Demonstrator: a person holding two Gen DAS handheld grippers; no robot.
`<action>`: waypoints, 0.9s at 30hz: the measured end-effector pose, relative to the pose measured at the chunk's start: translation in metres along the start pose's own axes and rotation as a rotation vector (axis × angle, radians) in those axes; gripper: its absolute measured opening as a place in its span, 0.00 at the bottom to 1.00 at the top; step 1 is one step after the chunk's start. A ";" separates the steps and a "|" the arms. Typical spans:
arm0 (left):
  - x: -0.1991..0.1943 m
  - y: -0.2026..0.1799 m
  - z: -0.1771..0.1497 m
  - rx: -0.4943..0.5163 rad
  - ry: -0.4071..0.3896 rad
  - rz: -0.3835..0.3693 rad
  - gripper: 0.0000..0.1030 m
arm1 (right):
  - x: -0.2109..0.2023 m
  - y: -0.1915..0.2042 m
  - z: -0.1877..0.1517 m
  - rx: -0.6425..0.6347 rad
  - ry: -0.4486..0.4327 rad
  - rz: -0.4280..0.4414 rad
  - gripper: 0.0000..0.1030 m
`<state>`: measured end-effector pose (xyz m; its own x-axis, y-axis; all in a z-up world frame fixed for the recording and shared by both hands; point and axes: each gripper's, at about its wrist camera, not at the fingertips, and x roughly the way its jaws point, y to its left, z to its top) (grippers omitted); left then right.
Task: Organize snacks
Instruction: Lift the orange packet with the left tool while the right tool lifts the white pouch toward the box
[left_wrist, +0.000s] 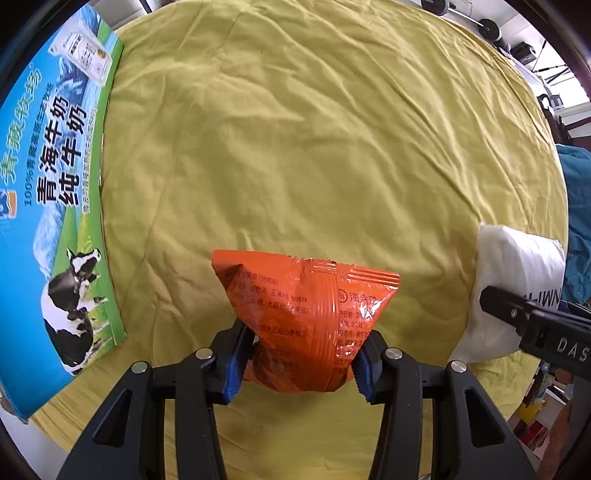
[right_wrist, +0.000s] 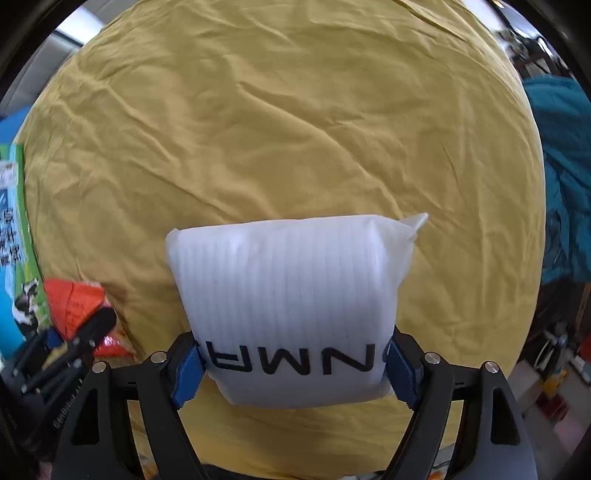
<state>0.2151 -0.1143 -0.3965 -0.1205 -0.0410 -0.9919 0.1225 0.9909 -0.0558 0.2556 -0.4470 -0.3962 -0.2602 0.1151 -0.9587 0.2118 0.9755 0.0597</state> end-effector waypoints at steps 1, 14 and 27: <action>0.001 -0.002 -0.005 -0.002 -0.002 0.000 0.43 | 0.002 -0.002 -0.001 0.021 -0.002 0.005 0.82; -0.044 -0.001 -0.023 0.019 -0.090 -0.015 0.43 | 0.015 0.015 -0.030 0.050 -0.074 -0.019 0.73; -0.172 0.039 -0.060 0.047 -0.347 -0.033 0.43 | -0.103 0.069 -0.093 -0.036 -0.248 0.093 0.72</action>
<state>0.1814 -0.0611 -0.2212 0.2154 -0.1224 -0.9688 0.1701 0.9816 -0.0862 0.2092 -0.3742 -0.2679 -0.0018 0.1591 -0.9873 0.1889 0.9695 0.1559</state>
